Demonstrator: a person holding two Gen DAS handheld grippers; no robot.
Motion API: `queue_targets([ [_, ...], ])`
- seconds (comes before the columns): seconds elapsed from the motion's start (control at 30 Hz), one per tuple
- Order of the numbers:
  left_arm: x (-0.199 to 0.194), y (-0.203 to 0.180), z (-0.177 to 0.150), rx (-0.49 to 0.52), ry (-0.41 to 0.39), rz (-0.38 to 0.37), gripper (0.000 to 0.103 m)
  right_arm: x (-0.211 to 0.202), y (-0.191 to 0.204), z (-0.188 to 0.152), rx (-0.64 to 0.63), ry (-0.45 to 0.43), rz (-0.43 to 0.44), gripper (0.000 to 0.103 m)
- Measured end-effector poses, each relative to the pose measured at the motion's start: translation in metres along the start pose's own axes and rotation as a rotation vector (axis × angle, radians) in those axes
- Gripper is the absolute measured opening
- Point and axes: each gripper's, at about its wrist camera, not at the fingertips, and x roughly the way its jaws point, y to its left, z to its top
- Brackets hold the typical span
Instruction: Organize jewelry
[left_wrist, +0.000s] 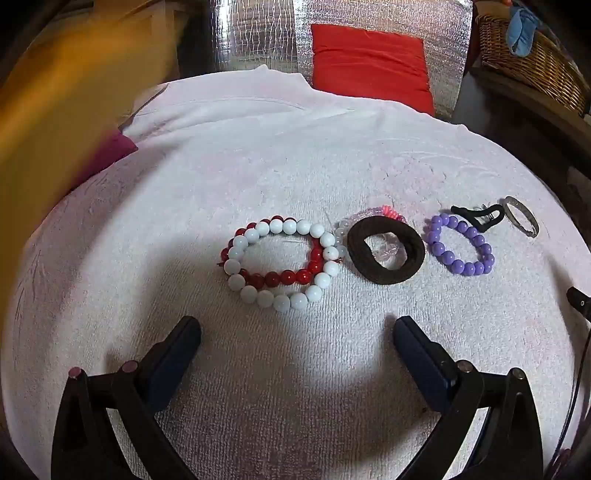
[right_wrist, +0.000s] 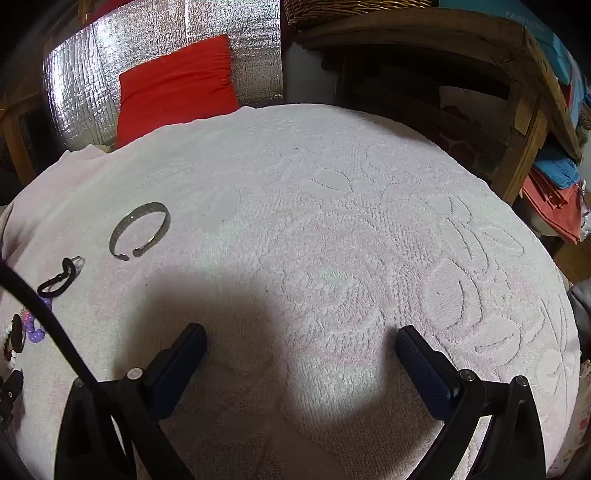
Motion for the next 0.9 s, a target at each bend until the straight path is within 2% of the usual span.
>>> queue_targets([
  [0.73, -0.001, 0.001, -0.003, -0.011, -0.003, 0.009, 0.103, 0.001, 0.000, 0.000, 0.000, 0.000, 0.000, 0.103],
  [0.9, -0.014, 0.001, -0.004, 0.048, 0.107, -0.022, 0.103, -0.003, 0.002, 0.001, -0.011, -0.004, -0.015, 0.103],
])
